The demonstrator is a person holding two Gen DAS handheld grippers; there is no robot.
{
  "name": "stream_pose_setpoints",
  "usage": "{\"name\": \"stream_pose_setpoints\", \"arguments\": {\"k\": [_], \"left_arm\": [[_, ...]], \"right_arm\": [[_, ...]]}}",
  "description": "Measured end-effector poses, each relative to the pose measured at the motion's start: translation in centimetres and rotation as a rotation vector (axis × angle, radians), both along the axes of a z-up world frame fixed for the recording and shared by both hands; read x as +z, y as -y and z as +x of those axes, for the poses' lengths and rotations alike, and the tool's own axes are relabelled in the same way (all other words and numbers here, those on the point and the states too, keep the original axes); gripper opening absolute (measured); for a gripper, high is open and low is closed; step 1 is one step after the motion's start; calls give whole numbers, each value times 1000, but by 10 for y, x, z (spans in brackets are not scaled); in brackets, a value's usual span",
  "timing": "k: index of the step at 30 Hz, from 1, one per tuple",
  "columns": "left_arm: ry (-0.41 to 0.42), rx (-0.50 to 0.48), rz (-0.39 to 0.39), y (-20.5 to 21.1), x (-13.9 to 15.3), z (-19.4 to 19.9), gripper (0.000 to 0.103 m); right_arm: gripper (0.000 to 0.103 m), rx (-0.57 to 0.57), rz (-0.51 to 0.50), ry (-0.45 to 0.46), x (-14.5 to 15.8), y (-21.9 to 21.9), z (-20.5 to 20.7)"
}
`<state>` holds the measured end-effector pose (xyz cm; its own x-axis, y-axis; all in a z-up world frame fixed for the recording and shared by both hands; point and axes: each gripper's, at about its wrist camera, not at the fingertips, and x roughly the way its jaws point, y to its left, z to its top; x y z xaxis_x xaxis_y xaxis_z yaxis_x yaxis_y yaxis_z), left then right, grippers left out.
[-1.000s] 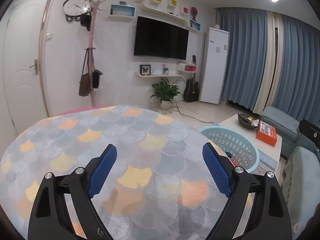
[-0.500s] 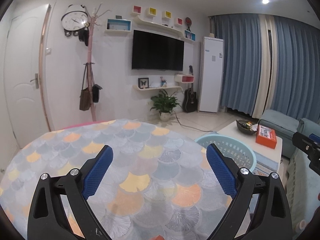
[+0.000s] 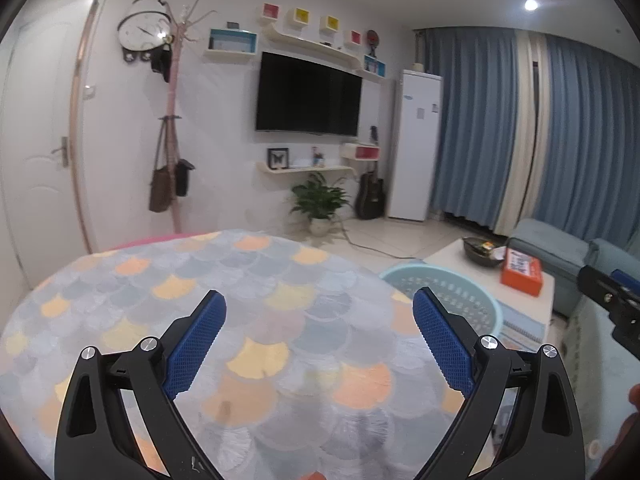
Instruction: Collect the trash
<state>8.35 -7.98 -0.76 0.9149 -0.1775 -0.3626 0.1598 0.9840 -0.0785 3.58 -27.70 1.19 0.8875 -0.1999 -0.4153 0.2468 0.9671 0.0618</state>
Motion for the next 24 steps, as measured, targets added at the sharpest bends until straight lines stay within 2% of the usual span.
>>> {"name": "stream_pose_setpoints", "arguments": {"k": [11, 24], "left_arm": [[10, -11, -4, -2, 0, 0, 94], [8, -10, 0, -3, -2, 1, 94]], "right_arm": [[73, 6, -2, 10, 1, -2, -6], [74, 8, -1, 8, 4, -4, -7]]}}
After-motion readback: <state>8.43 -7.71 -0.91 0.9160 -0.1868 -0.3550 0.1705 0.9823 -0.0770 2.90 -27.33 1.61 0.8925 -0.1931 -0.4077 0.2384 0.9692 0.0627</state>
